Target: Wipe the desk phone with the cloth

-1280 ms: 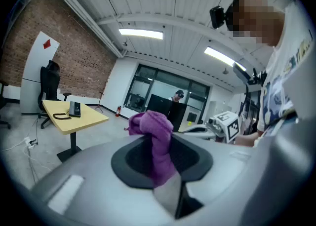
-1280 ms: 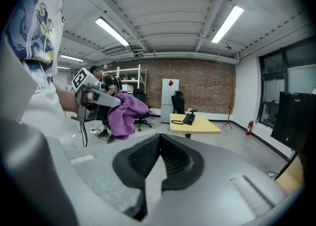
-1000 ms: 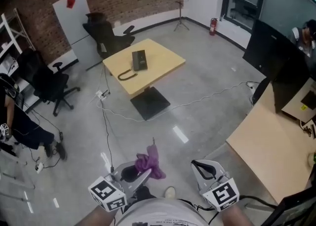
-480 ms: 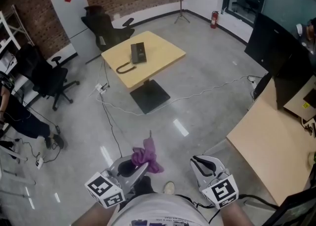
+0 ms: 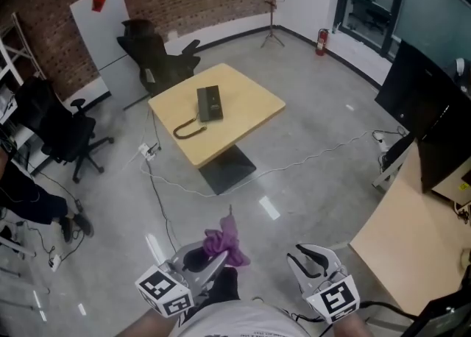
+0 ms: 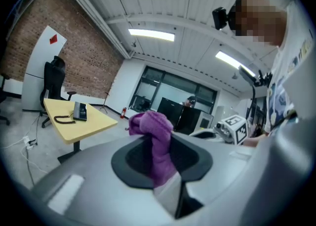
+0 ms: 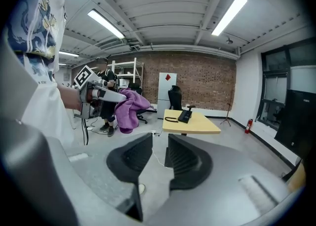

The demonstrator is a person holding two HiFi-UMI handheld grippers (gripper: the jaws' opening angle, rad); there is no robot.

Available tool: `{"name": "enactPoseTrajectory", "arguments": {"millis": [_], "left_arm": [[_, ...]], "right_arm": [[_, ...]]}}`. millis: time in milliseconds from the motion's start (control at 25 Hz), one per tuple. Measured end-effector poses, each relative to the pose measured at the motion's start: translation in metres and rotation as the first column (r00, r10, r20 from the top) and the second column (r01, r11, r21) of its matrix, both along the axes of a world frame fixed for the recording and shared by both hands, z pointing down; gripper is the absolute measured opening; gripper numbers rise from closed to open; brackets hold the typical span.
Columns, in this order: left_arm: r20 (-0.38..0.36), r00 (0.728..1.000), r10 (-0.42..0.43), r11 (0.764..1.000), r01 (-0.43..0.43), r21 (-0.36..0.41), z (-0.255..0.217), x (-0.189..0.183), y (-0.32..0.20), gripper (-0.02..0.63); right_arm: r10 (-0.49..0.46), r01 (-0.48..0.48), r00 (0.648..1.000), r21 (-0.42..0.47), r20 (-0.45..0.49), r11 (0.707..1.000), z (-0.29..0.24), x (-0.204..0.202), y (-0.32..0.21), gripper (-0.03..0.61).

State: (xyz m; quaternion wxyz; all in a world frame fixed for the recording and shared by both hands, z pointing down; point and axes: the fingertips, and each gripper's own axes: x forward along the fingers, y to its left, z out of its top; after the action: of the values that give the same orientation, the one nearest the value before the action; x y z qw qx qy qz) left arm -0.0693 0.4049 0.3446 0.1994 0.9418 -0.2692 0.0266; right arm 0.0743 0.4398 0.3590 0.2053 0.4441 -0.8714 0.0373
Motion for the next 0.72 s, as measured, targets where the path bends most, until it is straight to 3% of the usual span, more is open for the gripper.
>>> {"name": "enactPoseTrajectory", "arguments": {"millis": [440, 720], "left_arm": [[0.059, 0.998, 0.038, 0.998, -0.04, 0.039, -0.006, -0.04, -0.171, 0.091], [0.067, 0.998, 0.0, 1.0, 0.0, 0.004, 0.007, -0.05, -0.241, 0.092]], "right_arm": [[-0.004, 0.004, 1.0, 0.021, -0.004, 1.0, -0.028, -0.057, -0.172, 0.106], [-0.054, 0.054, 0.999, -0.002, -0.001, 0.999, -0.027, -0.087, -0.241, 0.121]]}}
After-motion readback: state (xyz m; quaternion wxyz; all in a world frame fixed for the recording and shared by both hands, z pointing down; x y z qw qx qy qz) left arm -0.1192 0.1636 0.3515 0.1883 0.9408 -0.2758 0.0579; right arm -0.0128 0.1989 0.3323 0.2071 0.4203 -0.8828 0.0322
